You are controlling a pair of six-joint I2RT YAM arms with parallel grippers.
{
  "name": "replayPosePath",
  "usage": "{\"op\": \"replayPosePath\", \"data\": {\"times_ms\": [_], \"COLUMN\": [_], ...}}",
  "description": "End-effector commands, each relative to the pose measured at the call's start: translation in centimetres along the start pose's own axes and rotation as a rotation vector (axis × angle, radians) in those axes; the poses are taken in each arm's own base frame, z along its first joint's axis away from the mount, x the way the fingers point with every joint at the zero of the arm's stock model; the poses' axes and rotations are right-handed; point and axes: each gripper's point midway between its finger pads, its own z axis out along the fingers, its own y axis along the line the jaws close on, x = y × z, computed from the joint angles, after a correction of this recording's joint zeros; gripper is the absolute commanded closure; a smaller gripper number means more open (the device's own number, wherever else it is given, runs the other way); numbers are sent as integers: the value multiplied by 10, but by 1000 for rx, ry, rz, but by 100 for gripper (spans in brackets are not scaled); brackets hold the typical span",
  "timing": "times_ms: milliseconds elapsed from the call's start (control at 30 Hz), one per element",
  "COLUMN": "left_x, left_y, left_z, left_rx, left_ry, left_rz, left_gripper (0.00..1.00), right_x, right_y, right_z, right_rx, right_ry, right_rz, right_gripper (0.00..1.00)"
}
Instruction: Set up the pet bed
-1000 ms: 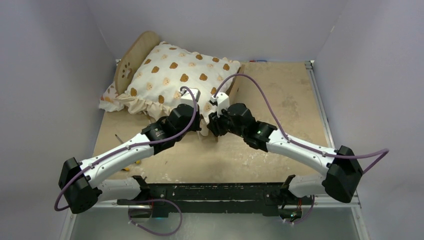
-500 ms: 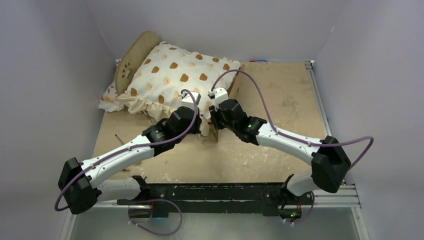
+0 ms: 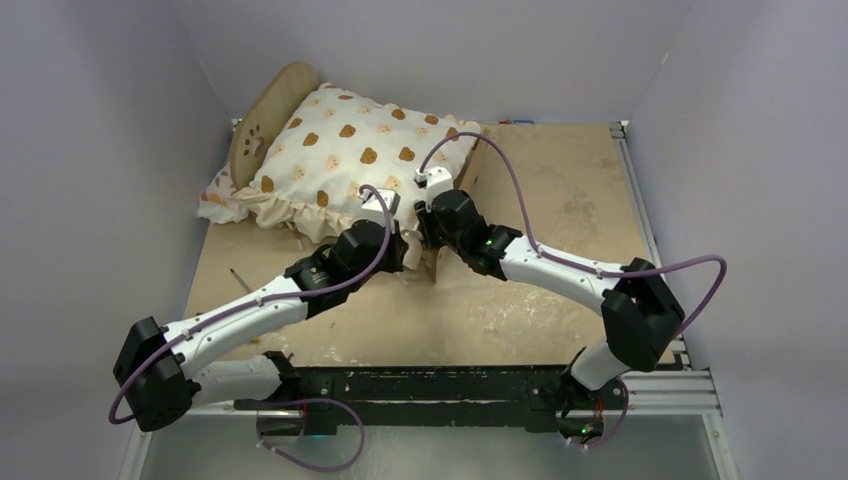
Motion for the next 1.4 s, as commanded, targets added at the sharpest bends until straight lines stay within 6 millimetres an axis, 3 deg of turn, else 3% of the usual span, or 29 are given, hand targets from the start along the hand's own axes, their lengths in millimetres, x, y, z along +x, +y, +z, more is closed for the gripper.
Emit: {"op": "replayPosePath", "data": {"times_ms": [0, 167, 467, 567, 733, 933, 1100, 1233, 1367], "left_x": [-2, 12, 21, 28, 44, 61, 80, 88, 91], "left_y": [-16, -15, -4, -8, -16, -20, -34, -43, -38], "left_z": [1, -5, -28, -34, -35, -29, -30, -30, -22], "left_rx": [87, 110, 111, 151, 226, 291, 381, 415, 382], "left_ry": [-20, 3, 6, 18, 14, -5, 11, 12, -14], "left_rz": [-54, -54, -53, -55, -72, -86, -81, -62, -45], "left_gripper": [87, 67, 46, 43, 42, 42, 44, 45, 45], "right_x": [10, -2, -50, -51, -34, -2, 26, 41, 40], "right_y": [-20, -14, -10, -12, -20, -6, -8, -33, -60], "right_z": [5, -3, -55, -66, -70, -66, -50, -34, -31], "right_rx": [77, 42, -29, -35, -8, -21, 14, 138, 199], "right_ry": [25, 10, -121, -136, -130, -110, -80, -61, -79], "right_rz": [12, 27, 91, 106, 145, 199, 232, 217, 241], "right_gripper": [64, 57, 34, 28, 25, 19, 18, 18, 18]}}
